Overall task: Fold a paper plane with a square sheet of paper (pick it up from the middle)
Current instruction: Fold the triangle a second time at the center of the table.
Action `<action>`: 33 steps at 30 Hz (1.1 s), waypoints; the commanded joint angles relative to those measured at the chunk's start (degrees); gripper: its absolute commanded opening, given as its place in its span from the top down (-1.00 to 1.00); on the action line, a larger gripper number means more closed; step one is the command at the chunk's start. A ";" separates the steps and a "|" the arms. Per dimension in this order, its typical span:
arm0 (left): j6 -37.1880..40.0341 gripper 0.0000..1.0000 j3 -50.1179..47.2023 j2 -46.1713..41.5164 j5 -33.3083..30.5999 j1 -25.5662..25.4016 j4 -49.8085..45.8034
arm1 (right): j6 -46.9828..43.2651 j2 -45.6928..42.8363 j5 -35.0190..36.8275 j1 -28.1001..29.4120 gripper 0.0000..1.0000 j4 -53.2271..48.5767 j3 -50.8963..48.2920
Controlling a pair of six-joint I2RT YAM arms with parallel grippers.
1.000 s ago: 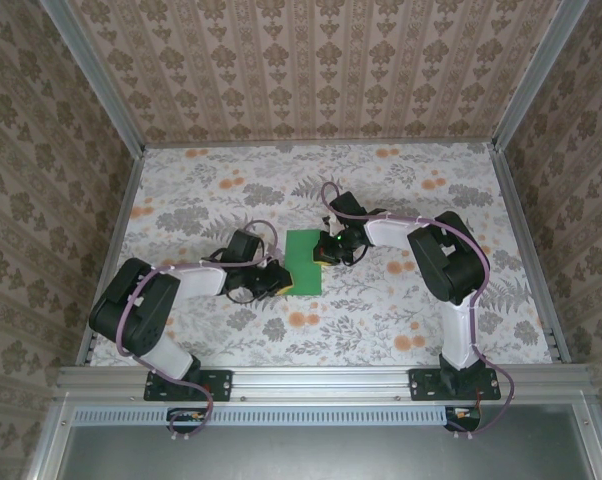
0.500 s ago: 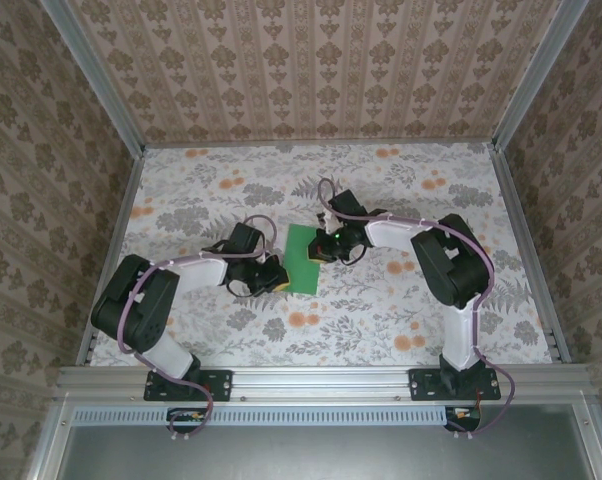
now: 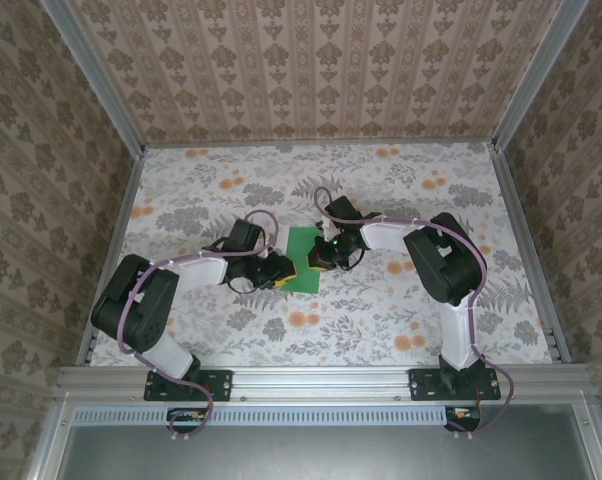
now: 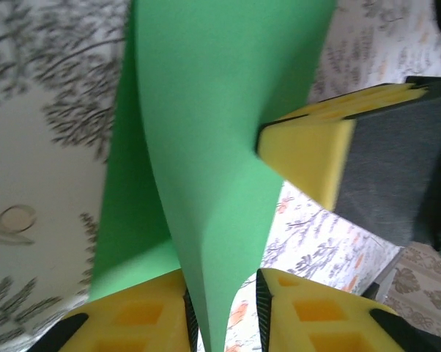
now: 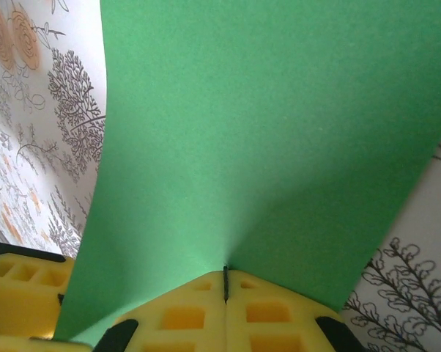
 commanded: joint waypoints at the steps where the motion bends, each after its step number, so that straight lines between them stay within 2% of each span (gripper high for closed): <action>1: -1.32 0.35 0.91 0.36 3.54 0.31 6.32 | -1.23 2.25 2.43 0.11 0.96 -4.39 0.78; 7: -3.42 0.25 2.11 2.64 5.35 0.31 11.45 | -1.17 2.21 2.04 0.08 0.96 -4.81 0.94; 14: -3.43 0.11 2.19 4.56 4.72 0.31 13.31 | 0.17 0.01 -2.29 -0.79 0.93 -1.07 0.31; 17: -3.76 -0.05 2.03 5.34 4.57 0.31 14.78 | 0.10 -2.31 -4.08 -1.70 0.80 1.47 -0.36; 22: -3.93 -0.18 2.21 6.47 4.46 0.31 16.12 | 0.17 -5.66 -4.54 -3.33 0.59 4.34 -3.10; 27: -3.80 -0.20 2.38 7.37 4.46 0.40 16.20 | 1.50 -8.36 -4.01 -6.22 0.46 7.55 -7.45; 33: -3.67 -0.15 2.32 7.30 3.82 0.40 15.58 | 0.86 -9.42 -8.47 -7.01 0.32 10.27 -9.08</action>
